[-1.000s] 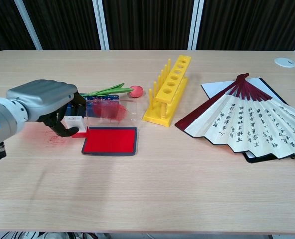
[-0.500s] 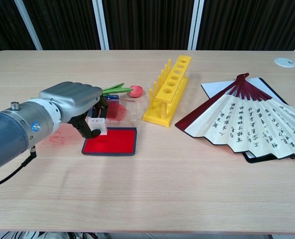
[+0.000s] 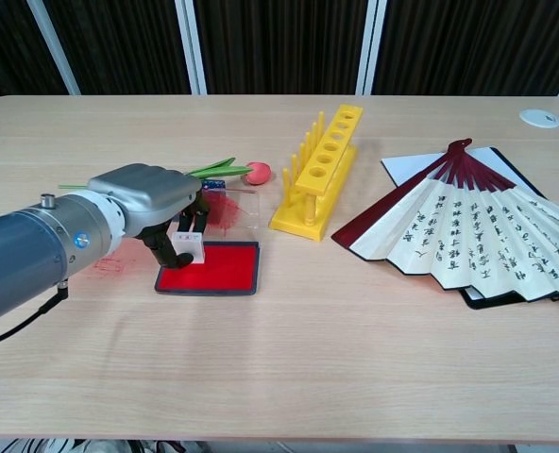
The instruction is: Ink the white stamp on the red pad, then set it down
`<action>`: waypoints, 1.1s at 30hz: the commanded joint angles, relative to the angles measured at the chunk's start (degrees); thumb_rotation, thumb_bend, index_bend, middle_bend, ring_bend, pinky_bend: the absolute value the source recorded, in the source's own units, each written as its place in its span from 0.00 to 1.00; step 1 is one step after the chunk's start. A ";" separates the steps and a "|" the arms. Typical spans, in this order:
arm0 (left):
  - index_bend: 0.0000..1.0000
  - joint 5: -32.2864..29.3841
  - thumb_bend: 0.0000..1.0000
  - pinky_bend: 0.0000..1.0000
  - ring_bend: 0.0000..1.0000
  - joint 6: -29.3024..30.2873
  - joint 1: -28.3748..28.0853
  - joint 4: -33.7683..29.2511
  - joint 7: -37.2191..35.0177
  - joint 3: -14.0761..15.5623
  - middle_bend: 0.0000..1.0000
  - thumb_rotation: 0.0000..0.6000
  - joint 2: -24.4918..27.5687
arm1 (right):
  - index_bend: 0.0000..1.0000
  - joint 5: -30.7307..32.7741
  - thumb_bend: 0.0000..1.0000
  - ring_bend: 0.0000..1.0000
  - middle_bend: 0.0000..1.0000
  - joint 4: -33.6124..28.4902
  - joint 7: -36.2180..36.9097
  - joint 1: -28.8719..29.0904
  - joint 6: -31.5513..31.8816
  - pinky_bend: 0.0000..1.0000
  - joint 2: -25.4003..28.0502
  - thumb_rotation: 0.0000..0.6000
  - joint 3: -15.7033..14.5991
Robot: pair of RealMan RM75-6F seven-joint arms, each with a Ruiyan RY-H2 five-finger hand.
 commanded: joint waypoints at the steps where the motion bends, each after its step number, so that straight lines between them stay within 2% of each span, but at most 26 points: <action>1: 0.71 -0.15 0.47 0.59 0.53 -0.09 -0.12 0.16 0.05 0.15 0.67 1.00 -0.03 | 0.13 0.00 0.25 0.00 0.00 -0.01 0.00 0.00 0.00 0.19 0.00 1.00 0.00; 9: 0.71 -0.40 0.47 0.59 0.53 -0.16 -0.51 0.25 -0.37 0.64 0.67 1.00 0.14 | 0.13 -0.03 0.25 0.00 0.00 -0.04 0.05 -0.03 0.03 0.19 0.04 1.00 -0.02; 22: 0.71 0.12 0.47 0.59 0.53 -0.16 -1.28 -3.32 -2.20 -0.73 0.67 1.00 3.30 | 0.13 -0.07 0.25 0.00 0.00 -0.05 -0.08 -0.03 0.01 0.19 -0.02 1.00 -0.07; 33: 0.71 -1.20 0.47 0.59 0.53 -1.96 -2.05 -1.11 -2.55 1.08 0.67 1.00 2.77 | 0.13 0.19 0.25 0.00 0.00 -0.11 0.09 -0.01 -0.08 0.19 0.03 1.00 0.04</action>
